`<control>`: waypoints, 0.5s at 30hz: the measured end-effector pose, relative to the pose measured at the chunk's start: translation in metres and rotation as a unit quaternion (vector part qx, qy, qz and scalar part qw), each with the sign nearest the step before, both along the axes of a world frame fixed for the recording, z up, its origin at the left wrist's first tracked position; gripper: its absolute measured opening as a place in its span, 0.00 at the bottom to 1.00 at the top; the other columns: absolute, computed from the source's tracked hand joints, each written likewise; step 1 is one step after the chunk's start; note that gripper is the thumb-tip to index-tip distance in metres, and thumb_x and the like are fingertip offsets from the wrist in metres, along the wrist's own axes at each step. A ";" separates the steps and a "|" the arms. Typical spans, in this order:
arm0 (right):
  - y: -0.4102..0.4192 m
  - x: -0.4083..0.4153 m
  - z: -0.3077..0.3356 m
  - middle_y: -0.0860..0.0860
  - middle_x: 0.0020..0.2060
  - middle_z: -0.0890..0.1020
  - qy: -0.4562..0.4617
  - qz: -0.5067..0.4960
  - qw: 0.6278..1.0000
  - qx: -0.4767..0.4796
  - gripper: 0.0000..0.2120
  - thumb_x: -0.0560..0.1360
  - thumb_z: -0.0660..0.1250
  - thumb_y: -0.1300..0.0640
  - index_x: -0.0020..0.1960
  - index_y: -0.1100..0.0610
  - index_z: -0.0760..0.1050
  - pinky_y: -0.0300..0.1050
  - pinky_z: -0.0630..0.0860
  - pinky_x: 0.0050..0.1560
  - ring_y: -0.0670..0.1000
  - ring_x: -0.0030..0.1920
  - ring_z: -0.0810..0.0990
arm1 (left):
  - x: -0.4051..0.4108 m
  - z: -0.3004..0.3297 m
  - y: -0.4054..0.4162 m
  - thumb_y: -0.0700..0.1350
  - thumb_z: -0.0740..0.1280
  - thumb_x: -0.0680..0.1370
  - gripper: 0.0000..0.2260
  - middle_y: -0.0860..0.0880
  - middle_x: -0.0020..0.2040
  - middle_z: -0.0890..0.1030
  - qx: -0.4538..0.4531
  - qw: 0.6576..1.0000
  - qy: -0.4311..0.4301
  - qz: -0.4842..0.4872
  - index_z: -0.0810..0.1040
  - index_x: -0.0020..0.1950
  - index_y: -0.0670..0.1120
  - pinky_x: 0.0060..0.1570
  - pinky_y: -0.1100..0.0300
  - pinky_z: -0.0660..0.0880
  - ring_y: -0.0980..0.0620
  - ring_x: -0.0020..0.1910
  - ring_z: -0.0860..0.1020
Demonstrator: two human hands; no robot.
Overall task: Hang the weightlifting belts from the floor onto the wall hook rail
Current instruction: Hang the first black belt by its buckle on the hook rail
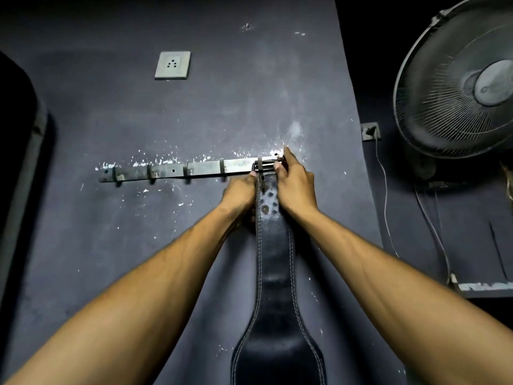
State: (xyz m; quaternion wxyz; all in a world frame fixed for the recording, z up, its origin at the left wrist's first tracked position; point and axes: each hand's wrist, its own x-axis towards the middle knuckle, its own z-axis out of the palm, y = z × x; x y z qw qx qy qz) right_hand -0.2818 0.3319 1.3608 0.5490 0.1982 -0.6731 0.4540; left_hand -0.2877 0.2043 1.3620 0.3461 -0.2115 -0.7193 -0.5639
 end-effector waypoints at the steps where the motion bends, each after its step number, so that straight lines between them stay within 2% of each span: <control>1: 0.001 0.003 -0.010 0.56 0.67 0.82 0.001 0.022 1.000 -0.015 0.24 0.85 0.62 0.49 0.80 0.47 0.65 0.51 0.75 0.65 0.61 0.66 0.80 | 0.001 -0.007 -0.002 0.53 0.55 0.86 0.23 0.40 0.51 0.86 -0.016 1.000 0.021 -0.001 0.82 0.56 0.37 0.56 0.47 0.80 0.40 0.51 0.84; 3: 0.003 0.008 -0.037 0.55 0.63 0.84 -0.016 0.048 0.997 -0.058 0.21 0.83 0.64 0.44 0.74 0.49 0.71 0.50 0.76 0.61 0.60 0.63 0.82 | 0.007 -0.033 -0.002 0.54 0.55 0.87 0.22 0.40 0.57 0.86 -0.047 0.998 0.040 -0.023 0.83 0.58 0.40 0.66 0.48 0.77 0.42 0.59 0.83; 5: 0.007 0.009 -0.068 0.55 0.55 0.86 -0.045 0.030 0.996 -0.071 0.17 0.82 0.63 0.39 0.59 0.52 0.76 0.50 0.77 0.54 0.61 0.57 0.84 | 0.008 -0.066 0.000 0.58 0.56 0.85 0.22 0.43 0.58 0.86 -0.082 0.996 0.043 -0.013 0.82 0.59 0.44 0.65 0.50 0.77 0.44 0.61 0.83; 7: 0.006 0.010 -0.091 0.58 0.49 0.87 -0.073 -0.024 0.997 -0.028 0.22 0.82 0.61 0.36 0.50 0.54 0.77 0.52 0.77 0.49 0.63 0.53 0.83 | 0.002 -0.091 0.001 0.61 0.58 0.83 0.21 0.44 0.59 0.86 -0.128 0.986 0.077 0.071 0.80 0.62 0.47 0.61 0.50 0.78 0.43 0.61 0.82; 9: -0.001 0.008 -0.100 0.60 0.51 0.86 -0.086 -0.036 0.996 -0.007 0.23 0.82 0.60 0.36 0.54 0.56 0.78 0.56 0.80 0.53 0.65 0.54 0.83 | -0.002 -0.103 0.005 0.59 0.60 0.83 0.19 0.43 0.58 0.86 -0.122 0.980 0.102 0.119 0.79 0.62 0.46 0.57 0.52 0.78 0.41 0.59 0.82; 12: -0.010 0.009 -0.101 0.63 0.52 0.86 -0.080 -0.014 0.996 -0.039 0.21 0.84 0.61 0.41 0.55 0.59 0.77 0.60 0.80 0.55 0.67 0.54 0.83 | 0.000 -0.105 0.013 0.53 0.63 0.84 0.14 0.46 0.51 0.86 -0.024 0.996 0.085 0.014 0.80 0.58 0.44 0.49 0.59 0.78 0.46 0.52 0.84; 15: -0.014 0.013 -0.103 0.61 0.50 0.86 -0.081 0.014 0.995 -0.057 0.20 0.84 0.62 0.41 0.52 0.58 0.77 0.60 0.80 0.53 0.66 0.52 0.83 | 0.003 -0.107 0.014 0.51 0.63 0.84 0.14 0.43 0.54 0.87 0.021 0.996 0.073 -0.044 0.80 0.61 0.43 0.59 0.47 0.81 0.42 0.57 0.84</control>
